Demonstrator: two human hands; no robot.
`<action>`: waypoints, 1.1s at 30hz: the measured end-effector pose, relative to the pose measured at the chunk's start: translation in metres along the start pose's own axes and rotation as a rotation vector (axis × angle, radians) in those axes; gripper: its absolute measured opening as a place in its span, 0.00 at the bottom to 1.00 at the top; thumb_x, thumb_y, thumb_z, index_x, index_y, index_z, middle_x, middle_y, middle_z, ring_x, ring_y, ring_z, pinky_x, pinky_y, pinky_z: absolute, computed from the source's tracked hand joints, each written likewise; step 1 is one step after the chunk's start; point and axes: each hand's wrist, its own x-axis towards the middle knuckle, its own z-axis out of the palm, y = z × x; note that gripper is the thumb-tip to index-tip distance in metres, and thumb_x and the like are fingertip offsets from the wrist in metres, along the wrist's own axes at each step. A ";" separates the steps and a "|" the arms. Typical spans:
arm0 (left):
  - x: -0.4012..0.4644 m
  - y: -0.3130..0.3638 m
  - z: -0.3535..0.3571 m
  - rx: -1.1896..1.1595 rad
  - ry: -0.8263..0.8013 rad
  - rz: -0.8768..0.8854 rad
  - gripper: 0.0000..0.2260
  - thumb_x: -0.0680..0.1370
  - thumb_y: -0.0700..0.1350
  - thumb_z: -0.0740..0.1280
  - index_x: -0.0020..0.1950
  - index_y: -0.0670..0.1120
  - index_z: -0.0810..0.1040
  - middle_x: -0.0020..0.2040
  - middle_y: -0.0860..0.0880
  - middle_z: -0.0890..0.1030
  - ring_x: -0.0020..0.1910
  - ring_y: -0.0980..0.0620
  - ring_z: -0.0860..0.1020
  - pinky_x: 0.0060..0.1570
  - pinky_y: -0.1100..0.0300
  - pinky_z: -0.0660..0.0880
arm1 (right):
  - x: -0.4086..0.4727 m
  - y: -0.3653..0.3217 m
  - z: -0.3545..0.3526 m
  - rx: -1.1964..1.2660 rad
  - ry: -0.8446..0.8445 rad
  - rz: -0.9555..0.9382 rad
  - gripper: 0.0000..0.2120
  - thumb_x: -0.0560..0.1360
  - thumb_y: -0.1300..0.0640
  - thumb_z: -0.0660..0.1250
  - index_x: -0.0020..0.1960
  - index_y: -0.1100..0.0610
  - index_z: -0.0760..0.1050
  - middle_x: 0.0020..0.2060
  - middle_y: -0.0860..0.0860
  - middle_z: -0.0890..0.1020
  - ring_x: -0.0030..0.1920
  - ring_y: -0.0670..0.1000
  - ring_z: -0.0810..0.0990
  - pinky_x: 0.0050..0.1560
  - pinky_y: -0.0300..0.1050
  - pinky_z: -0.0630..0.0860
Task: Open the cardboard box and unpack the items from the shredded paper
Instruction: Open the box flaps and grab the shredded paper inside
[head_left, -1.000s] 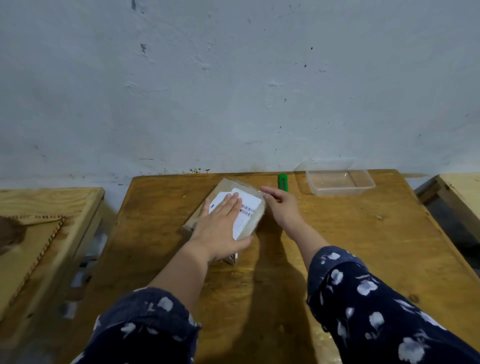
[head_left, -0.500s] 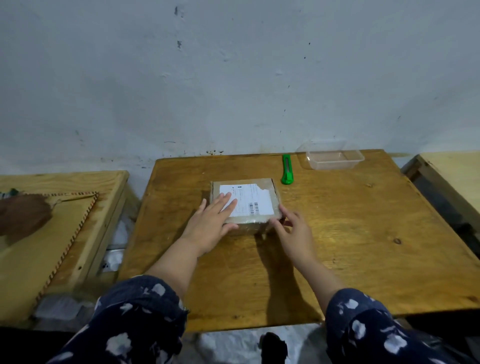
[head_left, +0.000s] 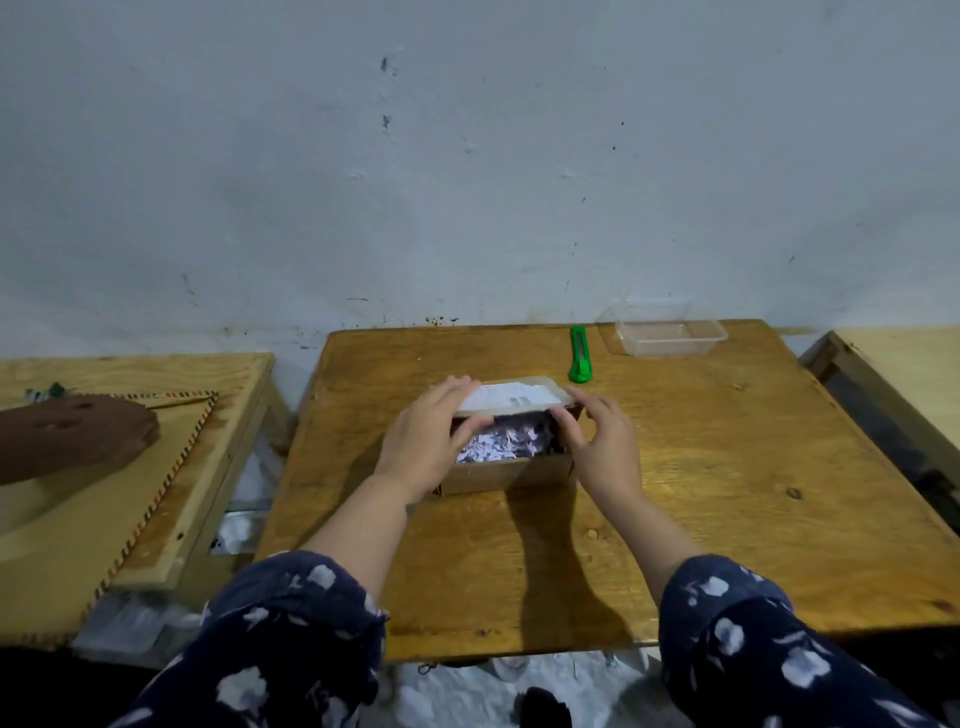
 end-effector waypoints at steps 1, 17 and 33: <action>0.003 0.003 -0.003 -0.051 0.085 -0.018 0.24 0.78 0.58 0.61 0.72 0.52 0.67 0.73 0.54 0.69 0.71 0.53 0.67 0.65 0.54 0.67 | 0.006 -0.006 -0.001 0.046 0.012 -0.011 0.20 0.76 0.46 0.64 0.67 0.51 0.73 0.60 0.50 0.76 0.62 0.51 0.73 0.61 0.47 0.70; 0.084 0.002 -0.022 0.105 0.235 -0.031 0.19 0.81 0.51 0.60 0.72 0.53 0.66 0.67 0.54 0.68 0.60 0.54 0.73 0.46 0.61 0.74 | 0.103 -0.050 0.007 0.137 0.034 -0.021 0.18 0.79 0.61 0.60 0.67 0.49 0.72 0.56 0.52 0.77 0.51 0.49 0.74 0.54 0.47 0.74; 0.151 -0.017 -0.023 0.410 0.195 -0.041 0.19 0.78 0.53 0.64 0.69 0.53 0.71 0.64 0.53 0.75 0.64 0.52 0.71 0.58 0.53 0.70 | 0.172 -0.039 0.030 -0.040 -0.120 -0.035 0.20 0.77 0.58 0.59 0.68 0.46 0.71 0.59 0.53 0.80 0.42 0.53 0.80 0.38 0.43 0.75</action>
